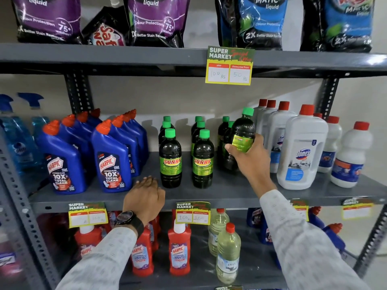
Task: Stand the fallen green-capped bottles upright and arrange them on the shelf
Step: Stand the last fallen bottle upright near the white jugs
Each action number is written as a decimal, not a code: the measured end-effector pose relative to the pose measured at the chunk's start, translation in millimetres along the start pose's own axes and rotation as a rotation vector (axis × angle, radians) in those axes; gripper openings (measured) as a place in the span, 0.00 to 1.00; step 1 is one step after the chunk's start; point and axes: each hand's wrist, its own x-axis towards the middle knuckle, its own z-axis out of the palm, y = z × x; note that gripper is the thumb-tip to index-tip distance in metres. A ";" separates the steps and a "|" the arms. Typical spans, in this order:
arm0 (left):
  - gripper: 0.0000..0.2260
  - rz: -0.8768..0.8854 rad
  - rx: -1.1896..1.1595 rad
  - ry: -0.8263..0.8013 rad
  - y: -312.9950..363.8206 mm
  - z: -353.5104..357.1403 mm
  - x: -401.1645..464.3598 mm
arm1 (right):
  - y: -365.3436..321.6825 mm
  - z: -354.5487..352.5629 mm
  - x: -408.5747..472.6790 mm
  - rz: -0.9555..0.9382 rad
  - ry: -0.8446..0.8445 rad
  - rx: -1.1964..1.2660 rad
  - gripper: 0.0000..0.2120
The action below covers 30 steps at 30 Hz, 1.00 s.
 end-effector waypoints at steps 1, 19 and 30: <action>0.27 -0.001 0.002 0.004 0.7 -0.8 -0.3 | 3.8 4.0 -4.2 -0.003 0.015 0.011 0.31; 0.27 -0.007 -0.014 -0.017 -0.3 1.9 3.0 | 47.6 37.4 -32.7 0.020 -0.102 0.072 0.39; 0.31 -0.003 -0.006 -0.010 0.1 2.4 2.7 | 54.5 36.4 -30.2 -0.007 -0.151 0.088 0.33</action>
